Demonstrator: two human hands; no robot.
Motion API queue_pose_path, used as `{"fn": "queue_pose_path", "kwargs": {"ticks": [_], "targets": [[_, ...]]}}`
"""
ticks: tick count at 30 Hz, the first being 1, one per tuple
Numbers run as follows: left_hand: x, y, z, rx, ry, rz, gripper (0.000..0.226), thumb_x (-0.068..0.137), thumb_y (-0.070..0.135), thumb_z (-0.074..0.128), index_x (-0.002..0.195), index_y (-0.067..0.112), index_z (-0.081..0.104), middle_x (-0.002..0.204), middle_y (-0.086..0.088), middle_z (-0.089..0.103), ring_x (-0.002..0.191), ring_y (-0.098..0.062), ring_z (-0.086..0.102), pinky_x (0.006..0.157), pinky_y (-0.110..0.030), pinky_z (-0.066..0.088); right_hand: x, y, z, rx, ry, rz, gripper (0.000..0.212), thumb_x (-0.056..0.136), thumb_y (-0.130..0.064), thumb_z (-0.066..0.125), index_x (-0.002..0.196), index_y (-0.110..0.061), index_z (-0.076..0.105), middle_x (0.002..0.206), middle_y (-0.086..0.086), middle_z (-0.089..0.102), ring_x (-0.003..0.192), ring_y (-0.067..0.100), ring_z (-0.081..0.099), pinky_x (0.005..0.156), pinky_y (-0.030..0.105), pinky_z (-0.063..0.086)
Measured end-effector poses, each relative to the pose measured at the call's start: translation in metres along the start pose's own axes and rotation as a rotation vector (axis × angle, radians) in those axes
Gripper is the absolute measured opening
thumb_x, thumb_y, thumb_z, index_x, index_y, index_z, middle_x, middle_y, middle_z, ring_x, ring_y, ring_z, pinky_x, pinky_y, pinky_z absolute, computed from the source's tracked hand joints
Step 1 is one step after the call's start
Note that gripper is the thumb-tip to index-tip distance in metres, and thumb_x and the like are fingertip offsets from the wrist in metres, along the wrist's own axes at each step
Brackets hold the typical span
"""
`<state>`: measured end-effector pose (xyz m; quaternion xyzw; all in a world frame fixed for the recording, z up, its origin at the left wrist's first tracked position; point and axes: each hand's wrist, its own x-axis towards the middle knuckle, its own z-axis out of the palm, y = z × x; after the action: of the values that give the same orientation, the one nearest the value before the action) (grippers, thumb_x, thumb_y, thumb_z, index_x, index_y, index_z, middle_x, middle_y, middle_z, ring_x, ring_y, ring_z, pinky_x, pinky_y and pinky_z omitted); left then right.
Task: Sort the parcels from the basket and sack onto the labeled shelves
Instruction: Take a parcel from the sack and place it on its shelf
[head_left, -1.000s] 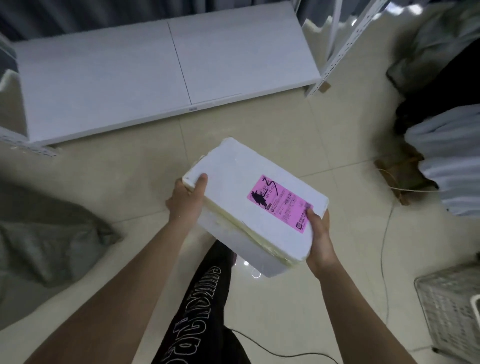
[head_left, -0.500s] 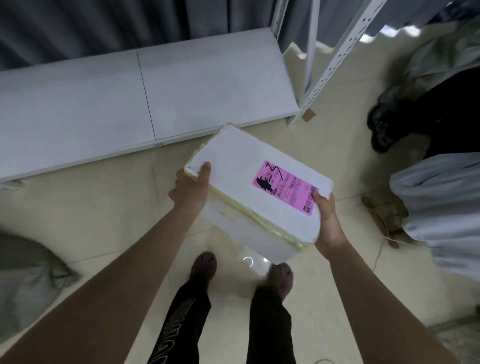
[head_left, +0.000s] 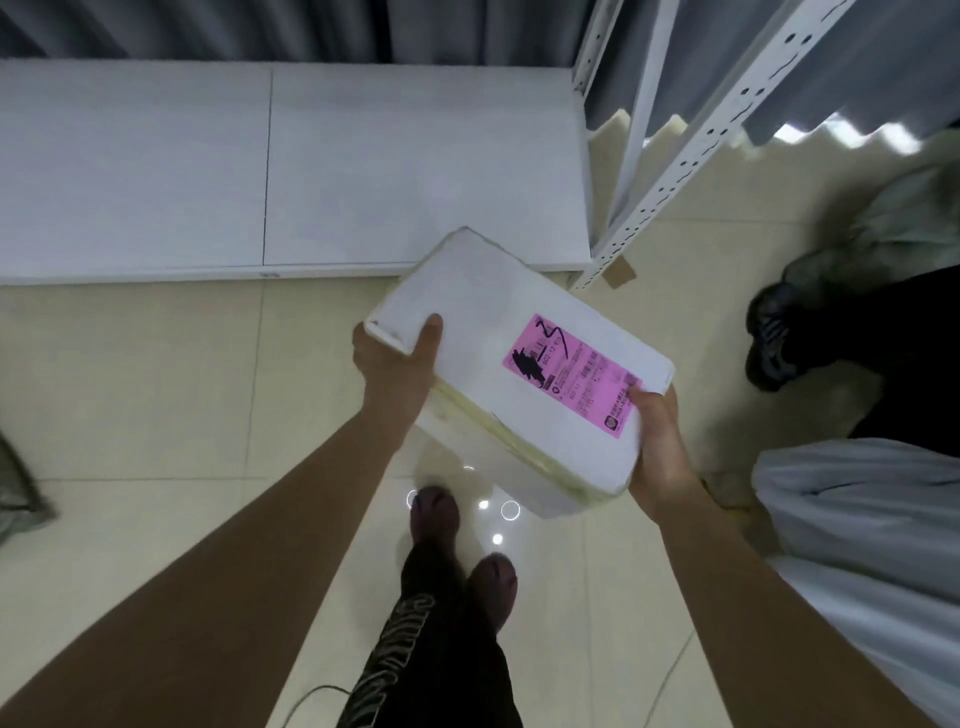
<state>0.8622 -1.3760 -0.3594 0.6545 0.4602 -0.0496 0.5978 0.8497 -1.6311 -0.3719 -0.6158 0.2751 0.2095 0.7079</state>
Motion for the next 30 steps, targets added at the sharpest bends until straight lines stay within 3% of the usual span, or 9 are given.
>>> {"fn": "queue_pose_path", "kwargs": {"ticks": [3, 9, 12, 16, 19, 21, 23, 27, 30], "targets": [[0.015, 0.003, 0.020, -0.069, -0.016, -0.073, 0.079, 0.081, 0.051, 0.068, 0.140, 0.028, 0.021, 0.138, 0.001, 0.030, 0.119, -0.024, 0.042, 0.073, -0.040, 0.053, 0.026, -0.006, 0.005, 0.034, 0.032, -0.005, 0.067, 0.082, -0.030, 0.056, 0.144, -0.021, 0.033, 0.126, 0.016, 0.062, 0.115, 0.033, 0.062, 0.095, 0.058, 0.050], [0.081, 0.004, 0.076, -0.114, -0.103, -0.059, 0.076, 0.084, 0.049, 0.066, 0.142, 0.037, 0.019, 0.145, 0.004, 0.029, 0.110, -0.021, 0.044, 0.057, -0.034, 0.050, 0.107, 0.010, 0.004, 0.117, 0.193, 0.042, 0.072, 0.090, -0.027, 0.067, 0.143, -0.026, 0.019, 0.106, 0.001, 0.062, 0.094, 0.017, 0.066, 0.075, 0.036, 0.053], [0.121, 0.000, 0.105, -0.070, -0.186, -0.016, 0.069, 0.086, 0.051, 0.063, 0.138, 0.035, 0.020, 0.135, 0.003, 0.038, 0.108, -0.020, 0.052, 0.059, -0.035, 0.053, 0.148, 0.020, 0.000, 0.134, 0.230, 0.045, 0.079, 0.086, -0.021, 0.071, 0.141, -0.026, 0.015, 0.101, -0.002, 0.058, 0.088, 0.011, 0.063, 0.073, 0.035, 0.052], [0.164, 0.001, 0.144, -0.056, -0.238, 0.088, 0.053, 0.093, 0.046, 0.056, 0.131, 0.032, 0.022, 0.115, 0.005, 0.044, 0.078, -0.008, 0.053, 0.071, -0.036, 0.049, 0.202, 0.026, 0.000, 0.183, 0.252, 0.031, 0.079, 0.084, -0.025, 0.074, 0.137, -0.028, 0.016, 0.105, -0.003, 0.057, 0.091, 0.011, 0.063, 0.075, 0.037, 0.054], [0.197, 0.000, 0.172, -0.037, -0.240, 0.128, 0.054, 0.098, 0.046, 0.044, 0.140, 0.031, 0.016, 0.130, 0.001, 0.043, 0.099, -0.018, 0.057, 0.079, -0.037, 0.048, 0.237, 0.033, 0.005, 0.238, 0.301, -0.003, 0.068, 0.086, -0.025, 0.073, 0.128, -0.031, 0.019, 0.104, -0.006, 0.055, 0.088, 0.008, 0.062, 0.079, 0.037, 0.054], [0.218, -0.003, 0.192, 0.034, -0.274, 0.153, 0.058, 0.101, 0.043, 0.034, 0.149, 0.028, 0.005, 0.149, -0.002, 0.032, 0.129, -0.027, 0.044, 0.097, -0.038, 0.040, 0.260, 0.041, 0.009, 0.297, 0.358, -0.008, 0.067, 0.085, -0.026, 0.074, 0.126, -0.033, 0.020, 0.116, -0.002, 0.056, 0.098, 0.013, 0.063, 0.085, 0.041, 0.054], [0.229, -0.010, 0.211, 0.158, -0.375, 0.142, 0.061, 0.104, 0.040, 0.025, 0.152, 0.027, -0.009, 0.159, -0.003, 0.017, 0.141, -0.028, 0.029, 0.111, -0.041, 0.030, 0.275, 0.049, 0.018, 0.323, 0.401, -0.011, 0.066, 0.086, -0.025, 0.073, 0.126, -0.032, 0.021, 0.131, 0.000, 0.051, 0.113, 0.019, 0.058, 0.089, 0.048, 0.053], [0.226, -0.031, 0.237, 0.253, -0.555, 0.170, 0.067, 0.101, 0.047, 0.029, 0.152, 0.033, -0.013, 0.159, -0.002, 0.020, 0.131, -0.031, 0.043, 0.095, -0.047, 0.048, 0.295, 0.051, 0.046, 0.393, 0.476, -0.021, 0.066, 0.089, -0.023, 0.068, 0.134, -0.026, 0.020, 0.135, 0.000, 0.045, 0.108, 0.017, 0.054, 0.091, 0.051, 0.053], [0.228, -0.036, 0.238, 0.239, -0.574, 0.160, 0.066, 0.102, 0.044, 0.032, 0.152, 0.035, -0.010, 0.158, 0.000, 0.023, 0.127, -0.025, 0.046, 0.081, -0.035, 0.051, 0.301, 0.050, 0.048, 0.386, 0.515, -0.021, 0.066, 0.089, -0.023, 0.067, 0.136, -0.026, 0.020, 0.133, 0.002, 0.045, 0.099, 0.012, 0.055, 0.082, 0.044, 0.057]]}}
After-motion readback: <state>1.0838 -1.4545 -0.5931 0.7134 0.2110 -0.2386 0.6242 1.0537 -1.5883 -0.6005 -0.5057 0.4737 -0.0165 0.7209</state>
